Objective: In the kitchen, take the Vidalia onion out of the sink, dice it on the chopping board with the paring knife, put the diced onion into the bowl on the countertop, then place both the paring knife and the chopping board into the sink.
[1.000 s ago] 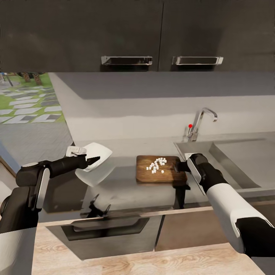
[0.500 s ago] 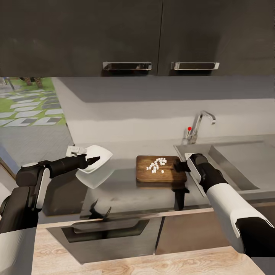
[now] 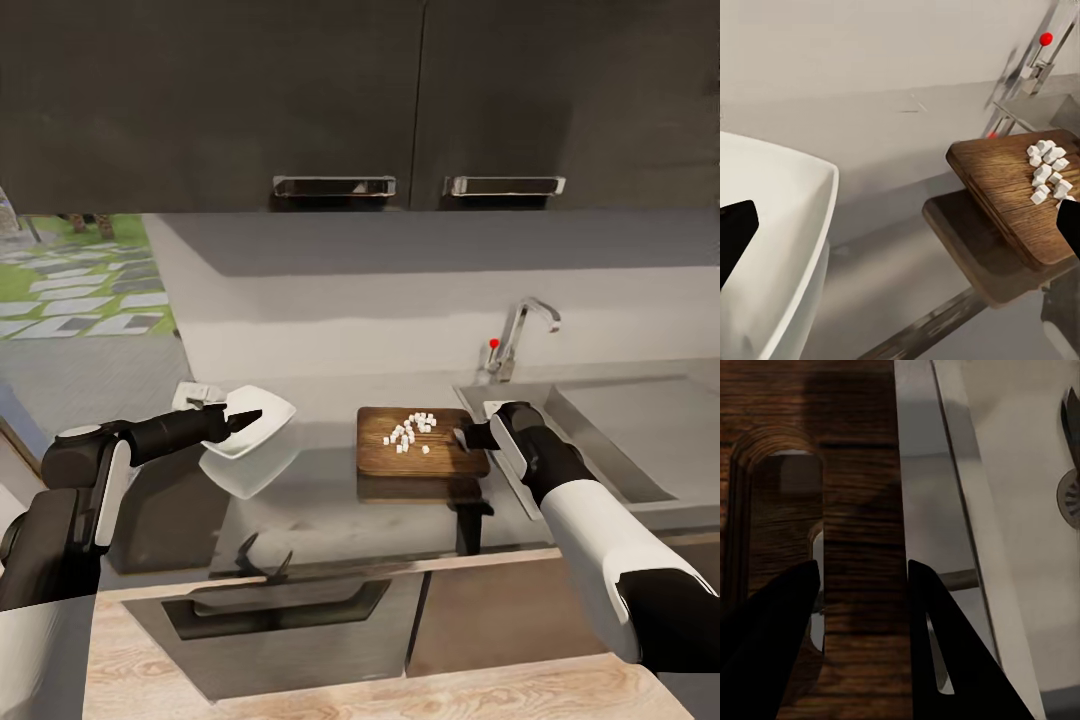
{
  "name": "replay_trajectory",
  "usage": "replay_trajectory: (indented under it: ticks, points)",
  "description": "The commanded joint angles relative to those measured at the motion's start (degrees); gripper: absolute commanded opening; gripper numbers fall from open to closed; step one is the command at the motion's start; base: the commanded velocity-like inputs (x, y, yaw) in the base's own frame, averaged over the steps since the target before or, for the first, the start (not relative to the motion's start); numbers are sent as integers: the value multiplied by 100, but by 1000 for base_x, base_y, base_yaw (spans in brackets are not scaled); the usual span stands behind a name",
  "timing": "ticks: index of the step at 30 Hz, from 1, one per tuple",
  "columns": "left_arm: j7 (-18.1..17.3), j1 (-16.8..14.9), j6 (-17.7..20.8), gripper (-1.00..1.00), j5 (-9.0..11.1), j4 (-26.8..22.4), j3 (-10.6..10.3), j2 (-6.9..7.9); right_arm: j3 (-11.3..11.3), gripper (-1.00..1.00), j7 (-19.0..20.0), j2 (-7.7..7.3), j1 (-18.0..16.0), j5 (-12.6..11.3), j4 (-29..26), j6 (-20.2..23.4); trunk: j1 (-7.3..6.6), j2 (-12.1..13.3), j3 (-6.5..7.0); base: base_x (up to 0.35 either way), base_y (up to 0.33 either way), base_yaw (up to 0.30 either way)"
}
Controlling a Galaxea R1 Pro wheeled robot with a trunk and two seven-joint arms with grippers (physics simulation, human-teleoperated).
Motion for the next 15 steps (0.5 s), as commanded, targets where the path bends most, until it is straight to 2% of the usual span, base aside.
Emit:
replay_trajectory:
  ticks: [1, 15]
  points:
    - [-24, -6, 42, 100, 0, -3, 8, -1, 36, -100, -46, -8, -5, -67, -6, 20, 1, -5, 2, 0, 0, 0]
    - [-25, -6, 42, 100, 0, -3, 10, -1, 36, -100, -46, -8, -5, -67, -6, 20, 1, -5, 129, 0, 0, 0]
